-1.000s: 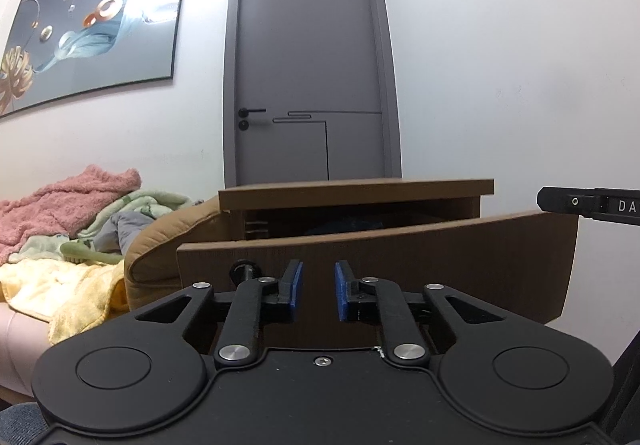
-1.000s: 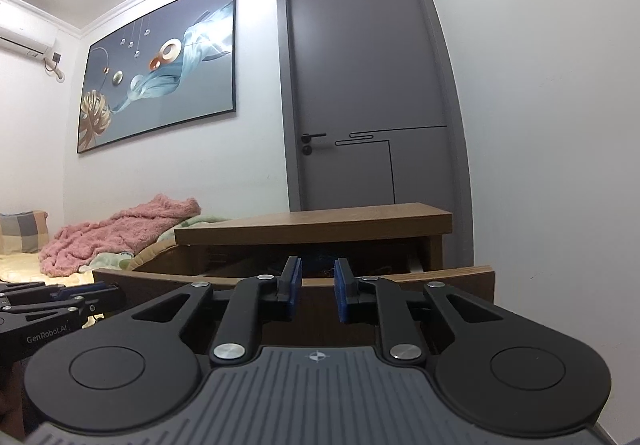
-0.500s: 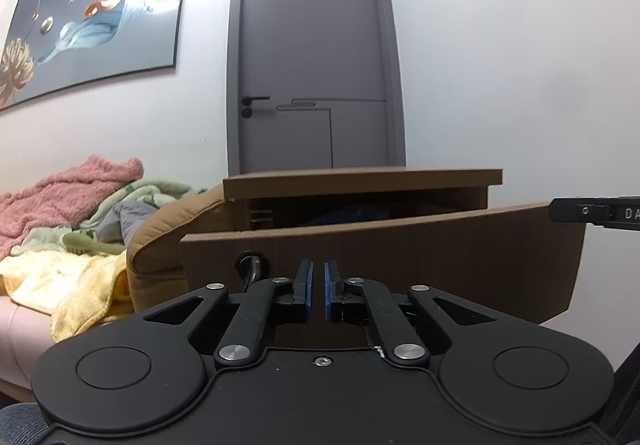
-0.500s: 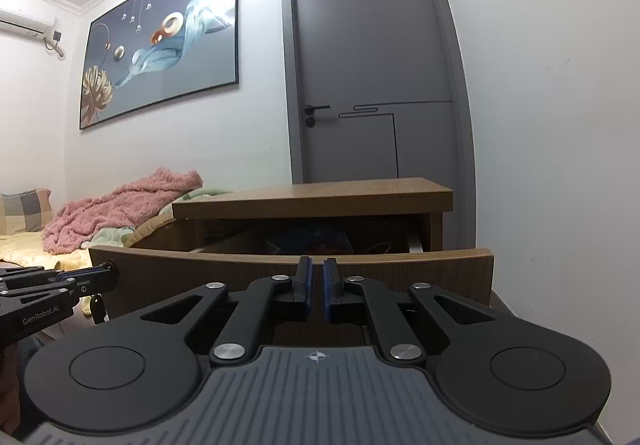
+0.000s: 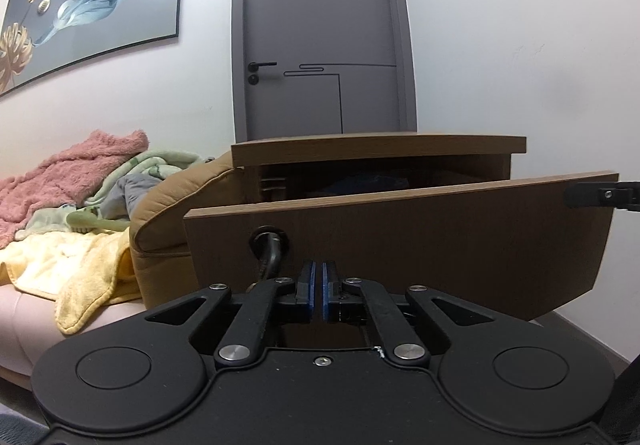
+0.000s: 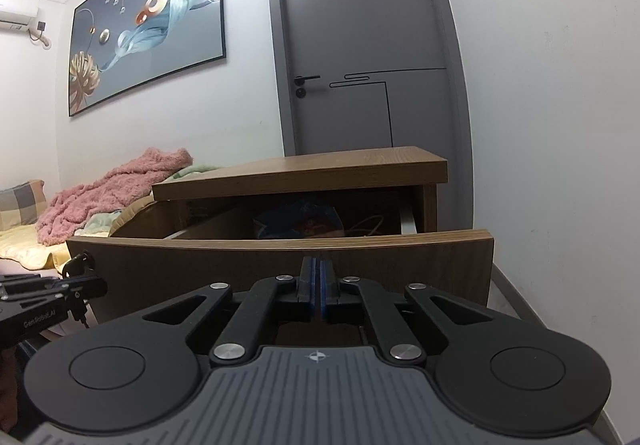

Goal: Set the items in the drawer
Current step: 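Push the drawer front shut with the closed left tool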

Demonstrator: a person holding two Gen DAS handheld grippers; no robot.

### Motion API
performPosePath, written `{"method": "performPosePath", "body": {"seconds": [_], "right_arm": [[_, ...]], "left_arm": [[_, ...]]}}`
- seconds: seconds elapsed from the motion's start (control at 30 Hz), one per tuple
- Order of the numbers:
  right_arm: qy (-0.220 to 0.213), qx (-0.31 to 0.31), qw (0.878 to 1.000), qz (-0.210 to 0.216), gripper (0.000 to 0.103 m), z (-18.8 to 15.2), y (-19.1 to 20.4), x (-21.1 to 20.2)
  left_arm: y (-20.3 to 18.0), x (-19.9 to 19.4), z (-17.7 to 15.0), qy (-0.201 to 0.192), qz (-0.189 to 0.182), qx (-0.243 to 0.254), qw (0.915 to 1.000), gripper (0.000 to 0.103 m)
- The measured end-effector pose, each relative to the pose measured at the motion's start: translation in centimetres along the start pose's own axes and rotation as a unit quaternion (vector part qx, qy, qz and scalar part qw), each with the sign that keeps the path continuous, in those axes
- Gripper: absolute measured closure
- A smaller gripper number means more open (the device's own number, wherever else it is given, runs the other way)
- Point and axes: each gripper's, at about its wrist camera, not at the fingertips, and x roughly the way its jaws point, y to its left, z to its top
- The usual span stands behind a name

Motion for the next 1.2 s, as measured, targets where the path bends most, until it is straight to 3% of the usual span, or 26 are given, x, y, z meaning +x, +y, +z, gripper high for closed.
{"method": "performPosePath", "body": {"seconds": [0.47,1.2], "right_arm": [[0.011,-0.004,1.000,-0.003,0.102,0.8,-0.5,0.5],[0.007,0.011,1.000,-0.013,0.102,1.9,-1.5,5.6]], "left_arm": [[0.7,1.6,0.5,0.013,-0.008,0.023,0.9996,0.101],[1.4,6.8,2.8,0.026,-0.012,0.030,0.9991,0.101]]}}
